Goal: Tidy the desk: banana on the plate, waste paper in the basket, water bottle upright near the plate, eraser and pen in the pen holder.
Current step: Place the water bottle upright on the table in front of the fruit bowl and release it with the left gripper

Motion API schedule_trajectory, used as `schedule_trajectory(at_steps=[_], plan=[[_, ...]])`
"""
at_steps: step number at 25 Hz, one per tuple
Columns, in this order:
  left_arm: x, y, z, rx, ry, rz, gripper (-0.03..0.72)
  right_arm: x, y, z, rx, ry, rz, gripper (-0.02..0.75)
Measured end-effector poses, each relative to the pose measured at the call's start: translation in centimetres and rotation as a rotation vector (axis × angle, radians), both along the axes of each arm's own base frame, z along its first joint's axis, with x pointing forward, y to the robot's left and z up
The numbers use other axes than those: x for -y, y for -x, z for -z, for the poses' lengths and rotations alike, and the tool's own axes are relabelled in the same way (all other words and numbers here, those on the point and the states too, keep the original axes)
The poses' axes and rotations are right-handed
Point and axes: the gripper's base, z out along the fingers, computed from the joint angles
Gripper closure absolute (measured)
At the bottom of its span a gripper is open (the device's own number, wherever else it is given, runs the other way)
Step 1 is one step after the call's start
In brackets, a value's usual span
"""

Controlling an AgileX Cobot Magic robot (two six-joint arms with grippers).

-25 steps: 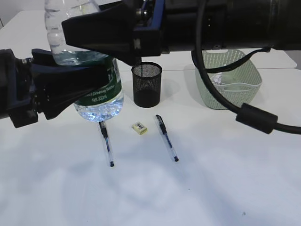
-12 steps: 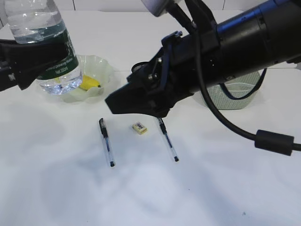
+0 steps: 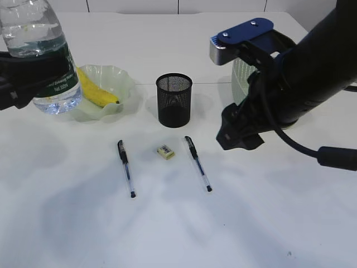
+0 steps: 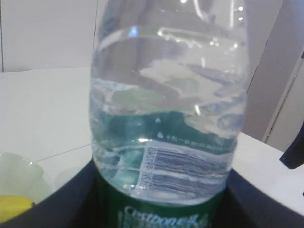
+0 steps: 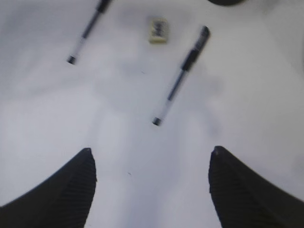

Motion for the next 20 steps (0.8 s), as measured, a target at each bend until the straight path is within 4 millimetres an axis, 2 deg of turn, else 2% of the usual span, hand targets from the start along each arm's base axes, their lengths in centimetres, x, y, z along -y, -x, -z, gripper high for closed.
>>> schedule_trajectory(at_steps=[5,10,16,20], plan=[[-0.2,-0.2,0.3,-0.017,-0.038,-0.033,0.284,2.0,-0.3,0.3,0.016,0.204,0.090,0.192],[-0.4,-0.4,0.6,-0.042,-0.060,-0.061,0.285,3.4,-1.0,-0.1,0.096,0.323,0.190,0.192],[-0.8,-1.1,1.1,0.031,-0.122,-0.114,0.285,3.9,-1.4,-0.4,0.153,0.377,0.216,0.192],[-0.8,-2.0,2.4,0.084,-0.140,-0.104,0.285,3.9,-1.4,-0.4,0.155,0.379,0.217,0.193]])
